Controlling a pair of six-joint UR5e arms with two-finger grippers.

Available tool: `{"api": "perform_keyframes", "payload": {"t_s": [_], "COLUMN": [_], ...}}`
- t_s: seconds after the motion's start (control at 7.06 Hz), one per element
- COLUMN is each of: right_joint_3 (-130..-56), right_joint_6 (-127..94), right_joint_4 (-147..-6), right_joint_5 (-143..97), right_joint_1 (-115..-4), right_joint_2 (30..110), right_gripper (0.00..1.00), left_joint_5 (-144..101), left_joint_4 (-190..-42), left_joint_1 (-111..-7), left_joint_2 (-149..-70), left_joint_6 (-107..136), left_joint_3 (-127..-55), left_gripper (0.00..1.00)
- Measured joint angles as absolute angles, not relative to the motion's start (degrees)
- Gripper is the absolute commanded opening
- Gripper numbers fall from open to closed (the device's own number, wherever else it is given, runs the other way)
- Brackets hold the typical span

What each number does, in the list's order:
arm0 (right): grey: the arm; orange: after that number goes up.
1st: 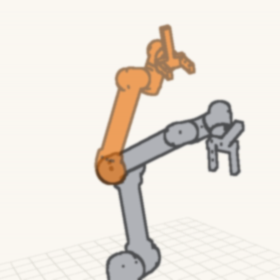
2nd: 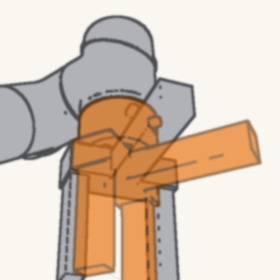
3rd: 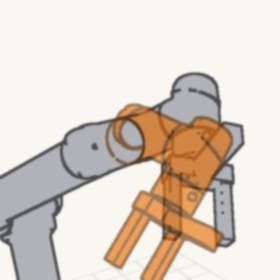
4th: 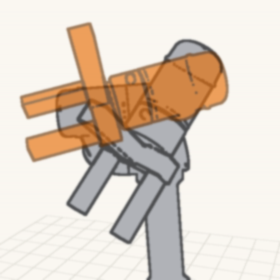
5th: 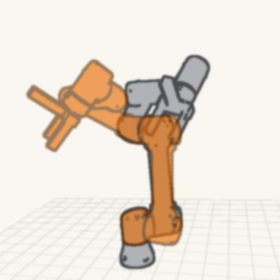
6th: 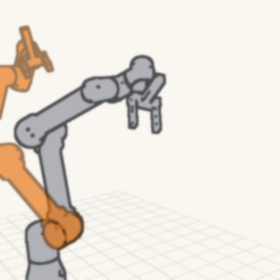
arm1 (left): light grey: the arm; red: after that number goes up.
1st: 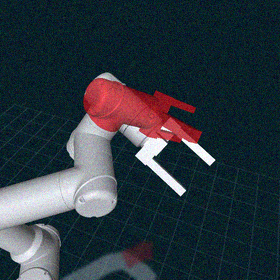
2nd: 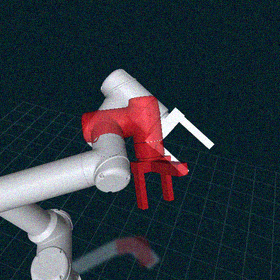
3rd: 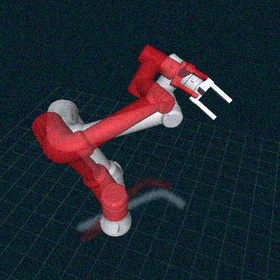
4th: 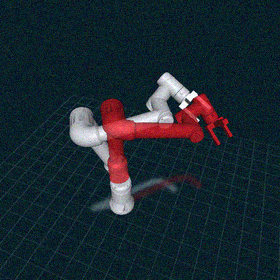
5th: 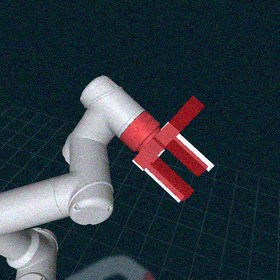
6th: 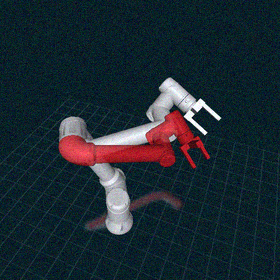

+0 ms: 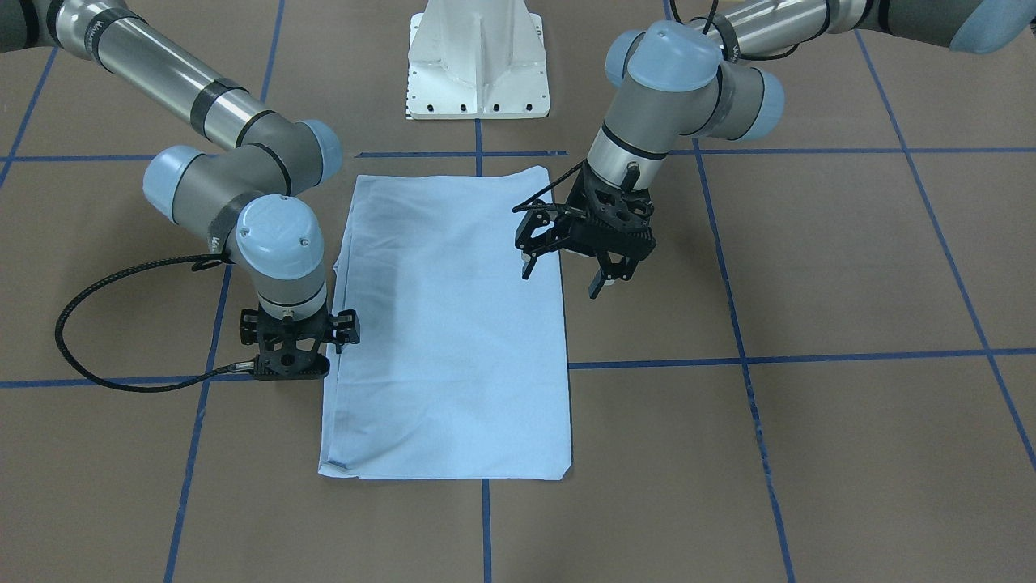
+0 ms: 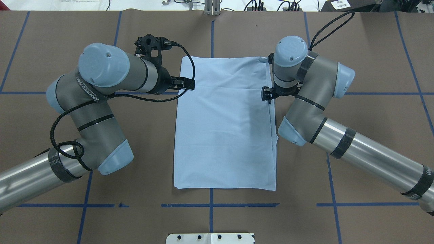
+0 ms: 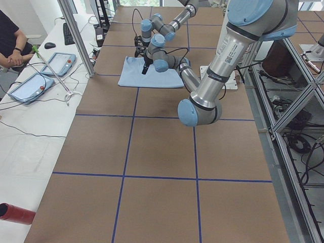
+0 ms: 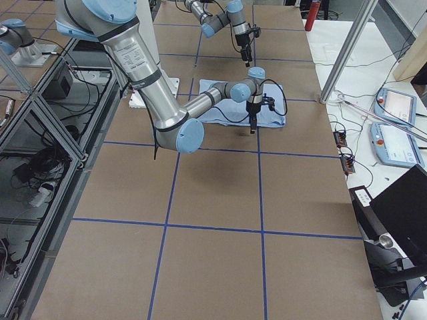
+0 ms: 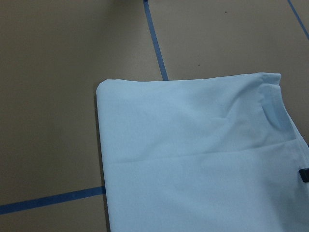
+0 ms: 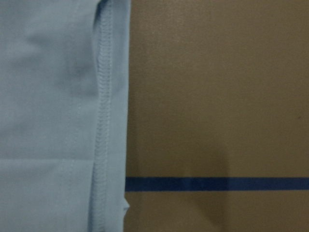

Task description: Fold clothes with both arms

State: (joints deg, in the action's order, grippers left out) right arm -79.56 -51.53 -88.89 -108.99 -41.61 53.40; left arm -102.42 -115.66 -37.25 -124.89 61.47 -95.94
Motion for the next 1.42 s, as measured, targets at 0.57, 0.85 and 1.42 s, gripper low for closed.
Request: {"api": "perform_keyframes", "payload": {"t_s": [0.57, 0.85, 1.42], "right_joint_3": [-90.0, -103.9, -117.7], "right_joint_6": [-52.2, -57.7, -72.2], "right_joint_4": [-89.3, -89.3, -88.4], "right_joint_5": [-111.9, -113.2, -111.9], "right_joint_1": [-42.6, -41.4, -35.2], "right_joint_2": [58.5, 67.1, 74.1], "right_gripper": [1.0, 1.0, 1.0], "left_joint_5": [-103.0, -105.5, -99.9], "left_joint_4": [-115.6, -115.0, -105.9], "left_joint_1": [-35.1, -31.6, -21.0], "left_joint_2": [-124.8, -124.1, -116.7], "left_joint_6": [66.8, 79.4, 97.6], "left_joint_3": [-95.5, -96.3, -106.4], "left_gripper": [1.0, 1.0, 0.99]}}
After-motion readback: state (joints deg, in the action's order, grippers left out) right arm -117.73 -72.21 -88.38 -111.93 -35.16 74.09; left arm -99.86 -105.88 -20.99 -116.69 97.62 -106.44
